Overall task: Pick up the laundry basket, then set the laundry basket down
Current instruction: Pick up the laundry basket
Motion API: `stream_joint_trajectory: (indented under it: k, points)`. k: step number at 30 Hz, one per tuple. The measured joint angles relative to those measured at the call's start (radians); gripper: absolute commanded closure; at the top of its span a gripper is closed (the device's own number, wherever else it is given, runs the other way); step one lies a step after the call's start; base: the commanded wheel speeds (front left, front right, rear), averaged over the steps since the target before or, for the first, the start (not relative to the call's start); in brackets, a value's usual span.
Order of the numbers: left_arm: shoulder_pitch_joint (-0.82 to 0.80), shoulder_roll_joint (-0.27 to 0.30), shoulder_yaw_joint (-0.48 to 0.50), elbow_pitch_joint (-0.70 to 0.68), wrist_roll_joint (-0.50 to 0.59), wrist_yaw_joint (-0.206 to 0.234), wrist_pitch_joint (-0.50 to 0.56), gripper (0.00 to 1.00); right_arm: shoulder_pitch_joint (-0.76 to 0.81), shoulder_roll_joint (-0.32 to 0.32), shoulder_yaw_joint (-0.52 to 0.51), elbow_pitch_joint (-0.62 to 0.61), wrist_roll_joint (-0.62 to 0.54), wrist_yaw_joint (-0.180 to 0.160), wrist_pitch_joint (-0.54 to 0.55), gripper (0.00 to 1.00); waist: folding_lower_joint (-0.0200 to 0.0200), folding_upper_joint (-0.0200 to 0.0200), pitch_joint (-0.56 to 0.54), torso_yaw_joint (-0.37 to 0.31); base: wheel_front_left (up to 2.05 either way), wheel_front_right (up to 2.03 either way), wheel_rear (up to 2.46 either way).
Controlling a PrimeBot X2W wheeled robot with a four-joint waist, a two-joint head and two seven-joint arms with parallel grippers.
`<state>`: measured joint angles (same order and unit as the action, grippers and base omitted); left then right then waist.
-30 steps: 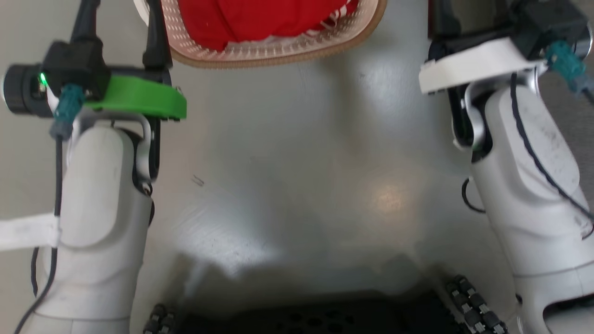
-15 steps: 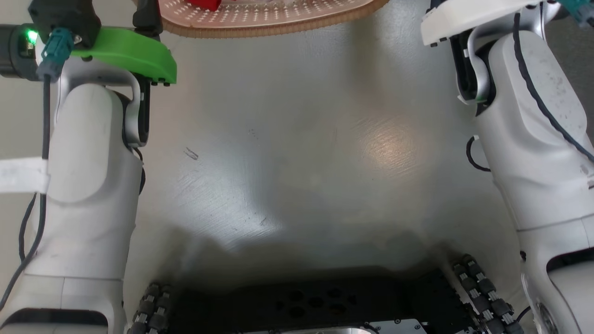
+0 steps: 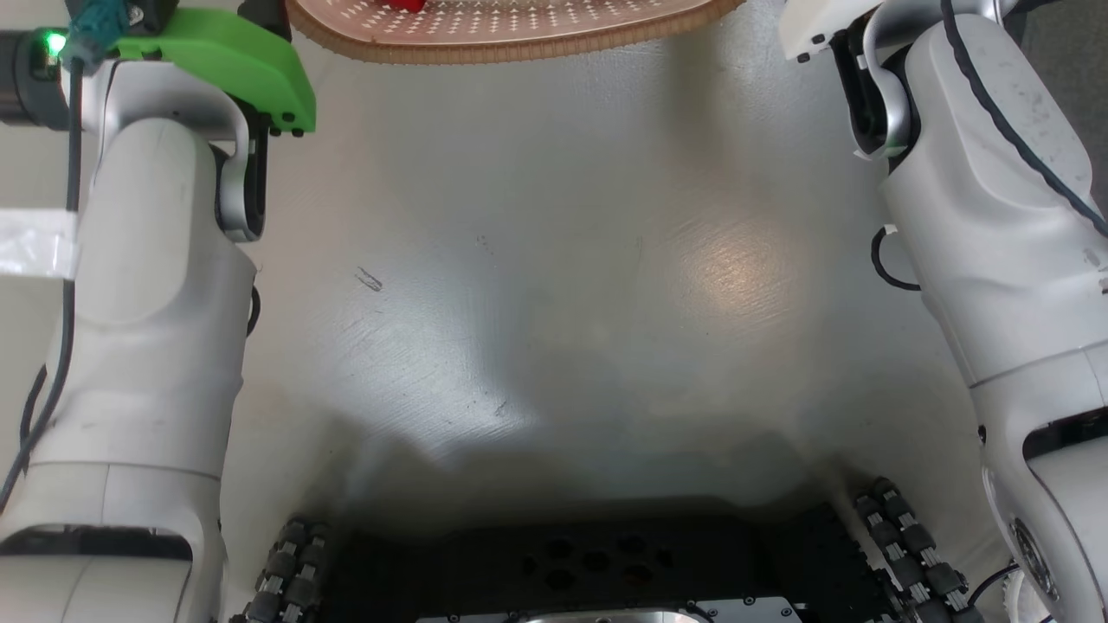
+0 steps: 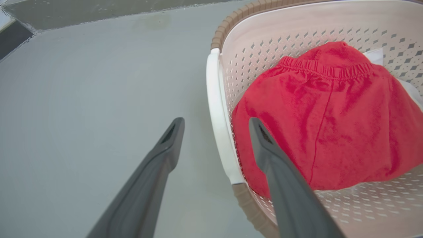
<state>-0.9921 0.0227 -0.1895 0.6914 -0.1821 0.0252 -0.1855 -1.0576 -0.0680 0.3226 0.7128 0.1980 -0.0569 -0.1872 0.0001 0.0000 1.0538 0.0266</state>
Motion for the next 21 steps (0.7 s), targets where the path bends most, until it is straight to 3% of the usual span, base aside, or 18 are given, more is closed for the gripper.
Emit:
stream_joint_trajectory:
  k: [21]
  points:
    - [-0.112,-0.007,-0.042,0.182,-0.019,-0.026,0.031,0.00,-0.125,-0.003,0.063,0.189,0.044,0.003,0.080,0.00,0.0000,0.0000,0.003,0.026,0.00,0.00,0.00]
